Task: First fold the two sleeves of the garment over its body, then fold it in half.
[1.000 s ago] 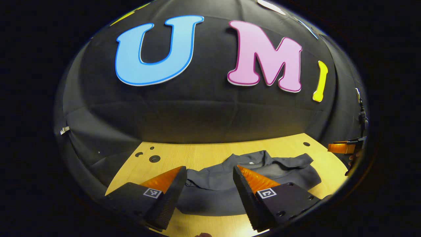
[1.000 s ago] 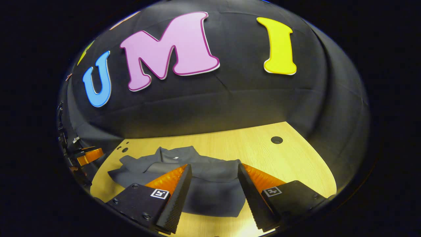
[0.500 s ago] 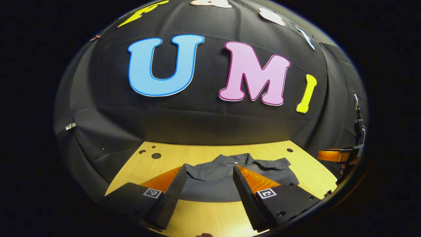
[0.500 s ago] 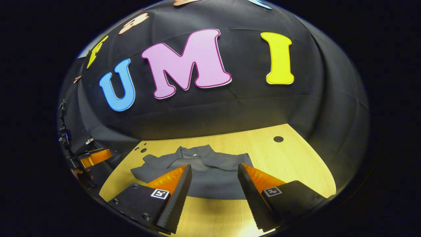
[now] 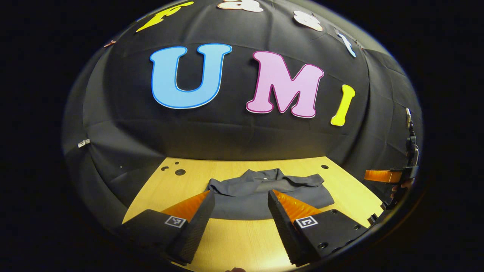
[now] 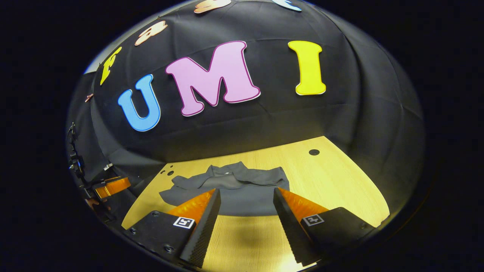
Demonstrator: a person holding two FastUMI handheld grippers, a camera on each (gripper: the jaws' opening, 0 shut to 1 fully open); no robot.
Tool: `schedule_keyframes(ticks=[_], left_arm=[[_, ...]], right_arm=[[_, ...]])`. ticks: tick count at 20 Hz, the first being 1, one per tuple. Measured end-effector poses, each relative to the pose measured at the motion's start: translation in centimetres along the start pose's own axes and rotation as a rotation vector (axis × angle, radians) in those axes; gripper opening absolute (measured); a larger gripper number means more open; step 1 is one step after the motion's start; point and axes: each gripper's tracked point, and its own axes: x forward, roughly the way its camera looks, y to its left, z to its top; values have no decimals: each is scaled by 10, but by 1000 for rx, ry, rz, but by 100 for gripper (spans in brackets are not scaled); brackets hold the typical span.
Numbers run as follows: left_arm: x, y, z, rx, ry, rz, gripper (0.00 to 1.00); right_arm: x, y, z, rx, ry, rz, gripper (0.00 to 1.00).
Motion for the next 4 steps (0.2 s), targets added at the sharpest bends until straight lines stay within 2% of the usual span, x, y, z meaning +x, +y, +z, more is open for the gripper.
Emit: schedule_keyframes(ticks=[4], left_arm=[[-9, -1, -16, 6, 33, 0, 90]], right_arm=[[-14, -2, -21, -21, 33, -8, 87]])
